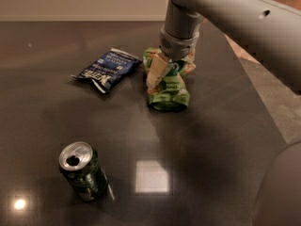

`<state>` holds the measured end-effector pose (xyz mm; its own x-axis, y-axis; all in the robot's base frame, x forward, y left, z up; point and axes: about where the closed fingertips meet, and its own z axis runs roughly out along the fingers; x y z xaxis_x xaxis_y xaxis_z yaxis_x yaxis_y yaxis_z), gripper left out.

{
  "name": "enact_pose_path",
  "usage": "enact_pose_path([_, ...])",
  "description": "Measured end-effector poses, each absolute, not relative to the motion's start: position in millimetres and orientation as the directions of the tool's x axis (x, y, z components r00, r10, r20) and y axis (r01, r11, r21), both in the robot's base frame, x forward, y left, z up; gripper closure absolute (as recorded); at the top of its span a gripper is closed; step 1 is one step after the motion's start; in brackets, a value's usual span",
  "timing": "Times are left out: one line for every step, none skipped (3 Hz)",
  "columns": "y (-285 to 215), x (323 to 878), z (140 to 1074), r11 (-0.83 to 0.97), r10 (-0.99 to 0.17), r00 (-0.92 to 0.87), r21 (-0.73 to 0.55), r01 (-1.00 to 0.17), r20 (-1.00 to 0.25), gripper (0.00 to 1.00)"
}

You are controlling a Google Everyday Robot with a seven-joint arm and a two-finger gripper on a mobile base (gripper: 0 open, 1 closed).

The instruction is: Move green rice chip bag near green can

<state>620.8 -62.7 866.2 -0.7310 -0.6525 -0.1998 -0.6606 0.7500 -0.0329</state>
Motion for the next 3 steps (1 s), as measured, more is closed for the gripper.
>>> enact_pose_path([-63, 620, 861, 0.772, -0.627, -0.756, -0.022, -0.635, -0.187, 0.40])
enact_pose_path([-64, 613, 867, 0.761, -0.635, -0.745, 0.002, -0.649, -0.204, 0.64])
enact_pose_path([-63, 597, 885, 0.710, -0.680, -0.692, 0.018, -0.704, -0.242, 0.87])
